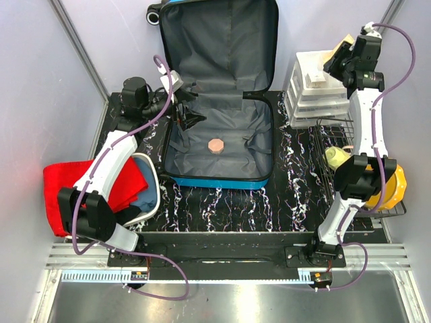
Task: Open, take out, and arrange the luggage
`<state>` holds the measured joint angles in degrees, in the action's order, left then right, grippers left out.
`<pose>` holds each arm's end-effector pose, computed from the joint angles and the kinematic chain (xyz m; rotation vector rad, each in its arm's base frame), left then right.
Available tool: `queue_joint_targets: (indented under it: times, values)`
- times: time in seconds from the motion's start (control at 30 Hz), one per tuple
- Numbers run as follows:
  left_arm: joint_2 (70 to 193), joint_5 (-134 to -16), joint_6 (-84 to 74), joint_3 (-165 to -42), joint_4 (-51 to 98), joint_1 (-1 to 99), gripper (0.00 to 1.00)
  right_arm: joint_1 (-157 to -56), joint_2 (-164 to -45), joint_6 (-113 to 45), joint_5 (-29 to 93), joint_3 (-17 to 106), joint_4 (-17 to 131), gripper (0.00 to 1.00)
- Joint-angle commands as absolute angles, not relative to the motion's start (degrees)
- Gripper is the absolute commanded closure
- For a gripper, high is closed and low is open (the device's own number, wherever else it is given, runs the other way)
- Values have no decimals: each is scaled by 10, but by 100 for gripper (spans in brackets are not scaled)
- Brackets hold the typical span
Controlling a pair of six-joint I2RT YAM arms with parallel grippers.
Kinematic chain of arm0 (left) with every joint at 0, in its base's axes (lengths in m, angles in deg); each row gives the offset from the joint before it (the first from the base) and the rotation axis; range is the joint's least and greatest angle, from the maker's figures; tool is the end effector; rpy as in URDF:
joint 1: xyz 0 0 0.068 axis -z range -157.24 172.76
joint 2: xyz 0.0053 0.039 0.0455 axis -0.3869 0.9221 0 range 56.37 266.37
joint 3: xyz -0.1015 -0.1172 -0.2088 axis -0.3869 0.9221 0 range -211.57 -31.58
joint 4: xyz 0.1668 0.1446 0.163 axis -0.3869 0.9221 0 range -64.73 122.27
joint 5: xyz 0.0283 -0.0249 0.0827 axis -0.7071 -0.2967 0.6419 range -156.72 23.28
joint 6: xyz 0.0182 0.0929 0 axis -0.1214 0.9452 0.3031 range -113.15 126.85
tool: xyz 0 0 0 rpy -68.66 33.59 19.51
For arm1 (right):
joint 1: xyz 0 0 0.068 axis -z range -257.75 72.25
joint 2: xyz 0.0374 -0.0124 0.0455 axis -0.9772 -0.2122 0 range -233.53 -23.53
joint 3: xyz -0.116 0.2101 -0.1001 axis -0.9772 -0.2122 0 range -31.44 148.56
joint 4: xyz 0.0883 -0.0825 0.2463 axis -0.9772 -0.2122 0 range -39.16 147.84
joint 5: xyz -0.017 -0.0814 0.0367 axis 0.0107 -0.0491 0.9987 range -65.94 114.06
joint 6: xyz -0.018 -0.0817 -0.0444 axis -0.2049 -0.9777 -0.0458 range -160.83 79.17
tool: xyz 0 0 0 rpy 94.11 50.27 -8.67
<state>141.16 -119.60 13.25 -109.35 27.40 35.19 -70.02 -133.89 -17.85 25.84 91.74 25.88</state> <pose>0.3617 -0.1496 0.3713 0.9335 1.4724 -0.8692 0.4928 -0.0642 0.4121 0.4855 1.8476 0.2098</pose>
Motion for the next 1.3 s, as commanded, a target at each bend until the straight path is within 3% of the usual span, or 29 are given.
queue_joint_targets:
  times: [0.0, 0.33, 1.0, 1.17, 1.2, 1.27]
  values:
    - [1418, -1187, 156, -1145, 305, 348, 4, -706, -1355, -377, 327, 926, 170, 56]
    - [1415, -1186, 116, -1117, 266, 347, 4, -707, -1390, -453, 330, 942, 147, 71]
    - [1423, -1164, 125, -1112, 299, 342, 4, -709, -1537, -415, 356, 1117, 174, 71]
    - [1441, -1142, 144, -1130, 342, 338, 4, -710, -1583, -412, 362, 1158, 207, 68]
    - [1444, -1135, 148, -1133, 351, 339, 4, -711, -1585, -412, 361, 1157, 220, 59]
    - [1452, -1129, 159, -1138, 372, 338, 4, -711, -1591, -412, 365, 1146, 267, 53]
